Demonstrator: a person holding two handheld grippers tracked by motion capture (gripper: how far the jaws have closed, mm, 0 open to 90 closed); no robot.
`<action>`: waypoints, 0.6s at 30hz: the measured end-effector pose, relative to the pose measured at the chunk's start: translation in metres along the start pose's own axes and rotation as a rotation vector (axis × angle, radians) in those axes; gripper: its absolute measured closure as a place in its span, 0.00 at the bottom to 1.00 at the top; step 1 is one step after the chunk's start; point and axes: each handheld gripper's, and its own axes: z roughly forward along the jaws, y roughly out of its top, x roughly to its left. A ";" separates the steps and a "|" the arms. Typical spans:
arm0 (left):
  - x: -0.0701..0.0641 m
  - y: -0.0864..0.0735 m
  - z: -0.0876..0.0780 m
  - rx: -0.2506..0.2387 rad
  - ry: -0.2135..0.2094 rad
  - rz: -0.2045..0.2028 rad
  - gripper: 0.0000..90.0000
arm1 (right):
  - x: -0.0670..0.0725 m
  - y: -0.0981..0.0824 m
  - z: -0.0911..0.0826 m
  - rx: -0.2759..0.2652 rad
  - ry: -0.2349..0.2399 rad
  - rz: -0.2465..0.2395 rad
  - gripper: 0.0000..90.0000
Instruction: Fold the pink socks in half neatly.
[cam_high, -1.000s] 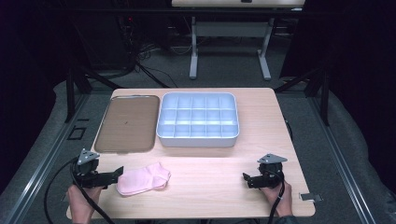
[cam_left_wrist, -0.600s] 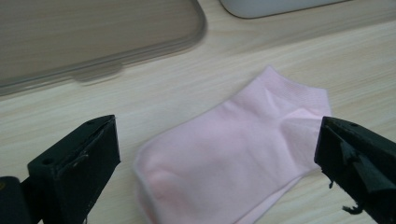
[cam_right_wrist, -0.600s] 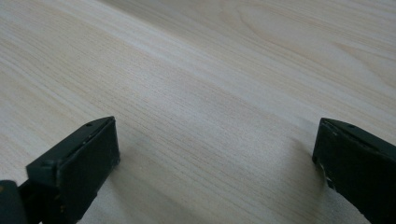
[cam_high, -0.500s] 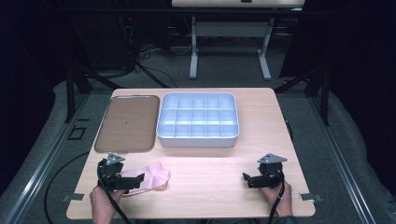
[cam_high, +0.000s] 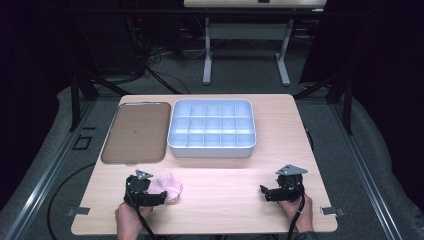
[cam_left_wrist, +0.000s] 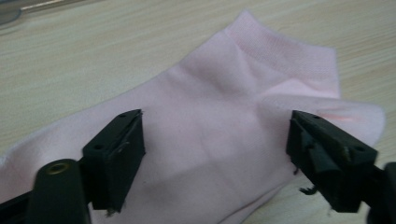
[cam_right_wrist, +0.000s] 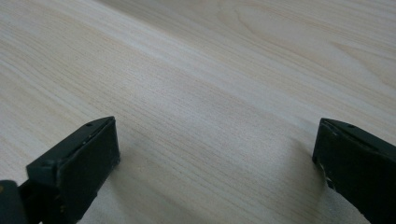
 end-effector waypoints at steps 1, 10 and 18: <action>-0.001 0.000 0.000 0.001 0.011 0.008 0.26 | 0.000 0.000 0.000 -0.002 -0.004 0.003 0.00; -0.004 -0.003 -0.005 -0.005 0.020 0.046 0.52 | 0.000 0.000 0.000 -0.010 -0.012 0.003 0.00; -0.002 -0.007 -0.007 -0.036 0.011 0.053 0.85 | 0.000 0.000 0.000 -0.006 -0.010 0.007 0.00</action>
